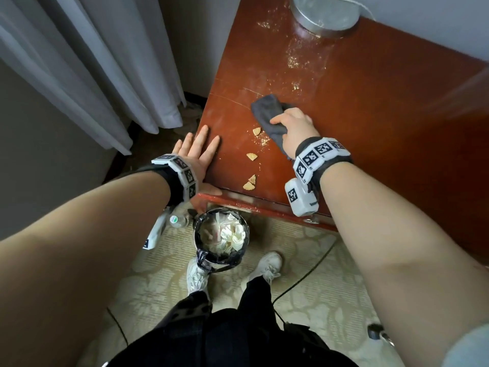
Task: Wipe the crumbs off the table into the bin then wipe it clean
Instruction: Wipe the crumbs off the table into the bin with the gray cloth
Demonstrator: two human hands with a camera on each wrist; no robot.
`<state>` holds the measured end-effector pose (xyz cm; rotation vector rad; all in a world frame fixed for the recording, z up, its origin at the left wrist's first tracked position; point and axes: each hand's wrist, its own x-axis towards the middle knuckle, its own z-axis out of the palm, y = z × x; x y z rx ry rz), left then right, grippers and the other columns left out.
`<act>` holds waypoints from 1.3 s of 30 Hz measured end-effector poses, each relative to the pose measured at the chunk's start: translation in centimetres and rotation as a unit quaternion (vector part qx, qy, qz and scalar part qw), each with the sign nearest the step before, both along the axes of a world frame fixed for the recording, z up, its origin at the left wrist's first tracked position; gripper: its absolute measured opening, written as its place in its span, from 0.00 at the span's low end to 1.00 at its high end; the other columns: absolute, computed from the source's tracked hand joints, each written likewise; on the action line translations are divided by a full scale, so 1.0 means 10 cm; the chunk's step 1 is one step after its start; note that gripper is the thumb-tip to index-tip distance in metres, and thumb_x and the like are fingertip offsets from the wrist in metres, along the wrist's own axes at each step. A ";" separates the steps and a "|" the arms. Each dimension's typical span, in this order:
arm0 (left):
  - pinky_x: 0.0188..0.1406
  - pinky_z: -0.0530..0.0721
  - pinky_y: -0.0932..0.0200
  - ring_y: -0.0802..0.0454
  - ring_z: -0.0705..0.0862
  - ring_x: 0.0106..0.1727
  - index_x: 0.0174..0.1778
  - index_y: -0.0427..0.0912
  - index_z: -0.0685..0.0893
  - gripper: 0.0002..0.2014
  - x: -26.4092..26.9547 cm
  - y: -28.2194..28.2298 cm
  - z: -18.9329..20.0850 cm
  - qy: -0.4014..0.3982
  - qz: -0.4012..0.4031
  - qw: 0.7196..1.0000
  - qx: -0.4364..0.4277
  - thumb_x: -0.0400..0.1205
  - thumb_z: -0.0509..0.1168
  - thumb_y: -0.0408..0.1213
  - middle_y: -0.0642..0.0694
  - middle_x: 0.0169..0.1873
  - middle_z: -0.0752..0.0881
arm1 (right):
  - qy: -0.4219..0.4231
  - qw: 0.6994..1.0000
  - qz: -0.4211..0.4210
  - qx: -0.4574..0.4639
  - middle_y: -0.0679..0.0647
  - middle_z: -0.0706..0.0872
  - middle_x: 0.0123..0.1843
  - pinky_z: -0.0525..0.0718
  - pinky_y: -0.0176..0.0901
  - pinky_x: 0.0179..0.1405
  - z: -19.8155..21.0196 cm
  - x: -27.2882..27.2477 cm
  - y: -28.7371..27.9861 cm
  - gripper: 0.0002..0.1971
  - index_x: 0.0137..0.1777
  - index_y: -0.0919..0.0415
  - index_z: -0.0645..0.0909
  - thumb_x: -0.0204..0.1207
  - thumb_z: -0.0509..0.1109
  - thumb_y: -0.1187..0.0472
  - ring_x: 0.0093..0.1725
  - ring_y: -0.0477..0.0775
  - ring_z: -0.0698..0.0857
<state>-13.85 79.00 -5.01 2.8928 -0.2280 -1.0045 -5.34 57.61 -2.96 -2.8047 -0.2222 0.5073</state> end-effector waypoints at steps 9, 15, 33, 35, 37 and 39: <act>0.80 0.38 0.42 0.38 0.32 0.81 0.78 0.52 0.26 0.61 0.01 0.02 -0.06 -0.012 -0.004 1.000 0.013 0.67 0.65 0.70 0.45 0.77 0.24 | 0.023 0.993 0.111 -0.027 0.51 0.63 0.79 0.65 0.55 0.72 0.13 -0.50 -0.01 0.23 0.70 0.53 0.73 0.78 0.57 0.73 0.74 0.60 0.63; 0.80 0.35 0.41 0.39 0.29 0.80 0.77 0.52 0.24 0.61 0.01 0.00 -0.02 0.000 -0.009 0.999 0.033 0.67 0.63 0.72 0.45 0.76 0.22 | 0.038 0.992 0.116 -0.026 0.50 0.61 0.79 0.63 0.54 0.71 0.12 -0.74 0.02 0.25 0.69 0.51 0.73 0.76 0.56 0.74 0.76 0.58 0.61; 0.78 0.33 0.43 0.39 0.28 0.79 0.78 0.51 0.25 0.61 0.00 -0.01 -0.02 -0.009 -0.010 0.999 0.039 0.67 0.63 0.72 0.45 0.77 0.22 | 0.037 0.999 0.019 0.027 0.50 0.63 0.76 0.69 0.52 0.69 0.05 -1.34 0.12 0.23 0.68 0.51 0.74 0.76 0.57 0.73 0.72 0.59 0.64; 0.78 0.33 0.43 0.40 0.28 0.79 0.78 0.51 0.25 0.61 -0.01 -0.01 -0.01 -0.009 -0.009 0.999 0.040 0.67 0.63 0.72 0.45 0.77 0.23 | 0.039 0.999 0.015 0.033 0.50 0.64 0.76 0.70 0.52 0.68 0.03 -1.36 0.12 0.24 0.67 0.52 0.75 0.76 0.57 0.74 0.72 0.60 0.64; 0.78 0.32 0.44 0.40 0.28 0.79 0.78 0.51 0.25 0.61 -0.01 -0.02 -0.01 -0.008 -0.005 0.999 0.038 0.67 0.63 0.72 0.45 0.77 0.23 | 0.044 0.998 0.014 0.034 0.50 0.64 0.75 0.71 0.52 0.67 0.03 -1.37 0.11 0.24 0.67 0.52 0.75 0.76 0.57 0.75 0.71 0.60 0.64; 0.78 0.32 0.44 0.40 0.28 0.79 0.78 0.52 0.25 0.61 -0.01 -0.02 -0.01 -0.007 -0.002 0.999 0.034 0.67 0.63 0.73 0.46 0.77 0.23 | 0.050 0.998 0.018 0.032 0.51 0.64 0.75 0.72 0.52 0.67 0.03 -1.39 0.11 0.23 0.66 0.52 0.75 0.76 0.57 0.74 0.71 0.60 0.64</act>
